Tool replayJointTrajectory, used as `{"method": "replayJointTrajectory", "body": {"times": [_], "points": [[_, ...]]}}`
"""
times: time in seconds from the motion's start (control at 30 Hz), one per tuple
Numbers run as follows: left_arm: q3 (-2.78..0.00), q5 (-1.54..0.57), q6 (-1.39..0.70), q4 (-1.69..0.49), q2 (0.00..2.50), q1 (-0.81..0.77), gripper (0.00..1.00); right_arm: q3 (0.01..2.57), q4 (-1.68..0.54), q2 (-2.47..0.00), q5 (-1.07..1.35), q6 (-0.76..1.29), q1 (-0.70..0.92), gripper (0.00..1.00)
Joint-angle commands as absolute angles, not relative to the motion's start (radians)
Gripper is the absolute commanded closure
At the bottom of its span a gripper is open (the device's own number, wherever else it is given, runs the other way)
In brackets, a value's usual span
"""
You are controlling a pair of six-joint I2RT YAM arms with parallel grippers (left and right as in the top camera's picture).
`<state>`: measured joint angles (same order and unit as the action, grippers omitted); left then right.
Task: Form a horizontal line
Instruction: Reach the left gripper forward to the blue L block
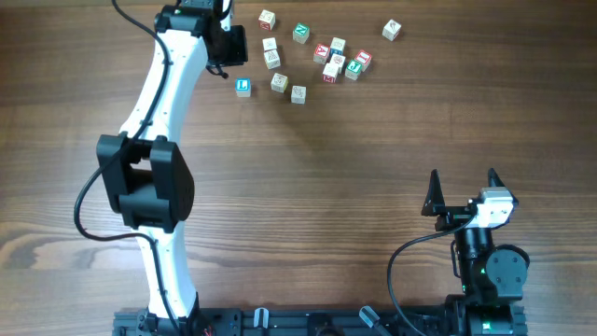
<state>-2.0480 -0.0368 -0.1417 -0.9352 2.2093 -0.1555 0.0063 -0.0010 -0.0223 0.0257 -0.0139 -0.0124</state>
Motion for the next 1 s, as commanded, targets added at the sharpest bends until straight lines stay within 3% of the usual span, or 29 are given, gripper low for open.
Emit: {"method": "replayJointTrajectory", "body": {"times": [0.0, 0.27, 0.47, 0.53, 0.9, 0.97], "points": [[-2.061, -0.021, -0.142, -0.911, 2.263, -0.156, 0.60, 0.005, 0.002, -0.018, 0.036, -0.026, -0.015, 0.00], [-2.061, -0.021, -0.142, -0.896, 2.306, -0.156, 0.40, 0.005, 0.002, -0.018, 0.036, -0.025, -0.015, 0.00], [-2.061, -0.022, -0.142, -0.958, 2.358, -0.156, 0.44, 0.005, 0.002, -0.018, 0.036, -0.025, -0.015, 0.00], [-2.058, -0.021, -0.142, -0.985, 2.360, -0.156, 0.38, 0.005, 0.002, -0.018, 0.036, -0.026, -0.015, 0.00], [-1.954, -0.033, -0.142, -0.871, 2.363, -0.160, 0.37, 0.005, 0.002, -0.018, 0.036, -0.026, -0.015, 0.00], [-1.950, -0.036, -0.142, -0.863, 2.364, -0.161, 0.30, 0.005, 0.002, -0.018, 0.036, -0.026, -0.015, 0.00]]}}
